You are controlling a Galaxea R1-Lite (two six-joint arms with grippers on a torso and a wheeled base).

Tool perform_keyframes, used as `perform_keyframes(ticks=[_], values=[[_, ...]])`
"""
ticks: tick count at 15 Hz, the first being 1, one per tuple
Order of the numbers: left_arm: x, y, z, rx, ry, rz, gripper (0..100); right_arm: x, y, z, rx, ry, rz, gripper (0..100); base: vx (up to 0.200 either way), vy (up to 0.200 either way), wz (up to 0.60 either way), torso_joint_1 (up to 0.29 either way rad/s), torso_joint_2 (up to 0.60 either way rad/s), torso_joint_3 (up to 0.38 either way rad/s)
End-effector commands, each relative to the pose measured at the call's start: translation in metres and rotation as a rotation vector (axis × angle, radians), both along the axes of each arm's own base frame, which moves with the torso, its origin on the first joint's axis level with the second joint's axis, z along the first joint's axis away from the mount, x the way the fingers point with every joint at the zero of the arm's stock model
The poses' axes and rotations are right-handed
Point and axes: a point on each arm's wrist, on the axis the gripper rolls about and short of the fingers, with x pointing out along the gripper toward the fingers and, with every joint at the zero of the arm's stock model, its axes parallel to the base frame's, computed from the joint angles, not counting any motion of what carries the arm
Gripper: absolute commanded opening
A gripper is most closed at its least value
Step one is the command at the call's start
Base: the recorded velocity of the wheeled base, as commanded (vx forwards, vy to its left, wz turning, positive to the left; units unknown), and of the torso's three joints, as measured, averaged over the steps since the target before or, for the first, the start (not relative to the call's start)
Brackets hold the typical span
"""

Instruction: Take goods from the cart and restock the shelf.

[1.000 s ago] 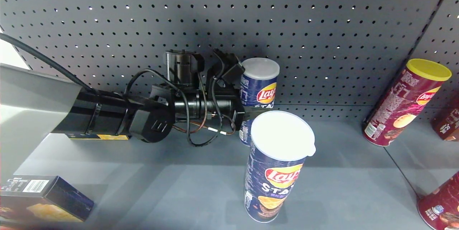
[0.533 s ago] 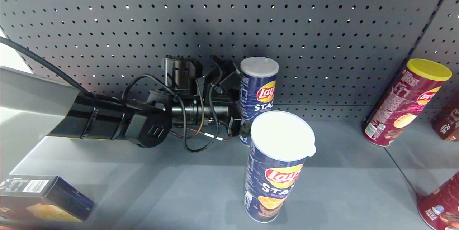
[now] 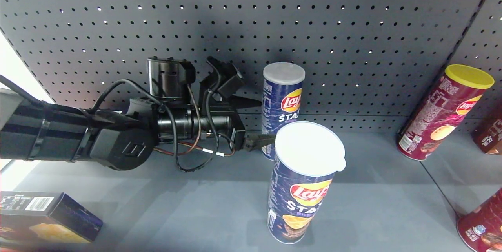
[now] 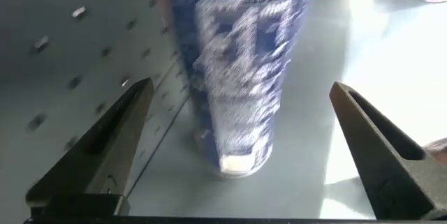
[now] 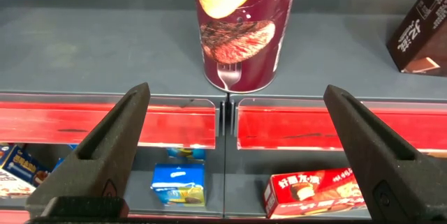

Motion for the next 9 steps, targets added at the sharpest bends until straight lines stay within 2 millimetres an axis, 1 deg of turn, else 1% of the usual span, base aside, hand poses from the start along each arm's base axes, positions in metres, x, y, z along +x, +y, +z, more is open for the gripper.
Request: perform_keyframes(ticks=[1,5,6,9], values=[[-0.0048,0.0017,0.0046,-0.001,-0.011,0.011,100,-0.0001,0.0,0.0001,0.0,-0.001,0.0,100,0.0,0.0,0.0,0.0,0.0,0.0],[-0.0039,0.0017,0.0036,0.017,-0.016,0.089,100,0.0001,0.0,-0.0004,0.0,0.001,0.0,100,0.0,0.0,0.0,0.0,0.0,0.0],[-0.0033,0.0028,0.0008,0.027,-0.01,0.124,100,-0.0001,0.0,0.0001,0.0,-0.001,0.0,100,0.0,0.0,0.0,0.0,0.0,0.0],[-0.0024,0.0058,-0.0018,0.034,0.0,0.15,100,-0.0001,0.0,0.0001,0.0,-0.001,0.0,100,0.0,0.0,0.0,0.0,0.0,0.0]])
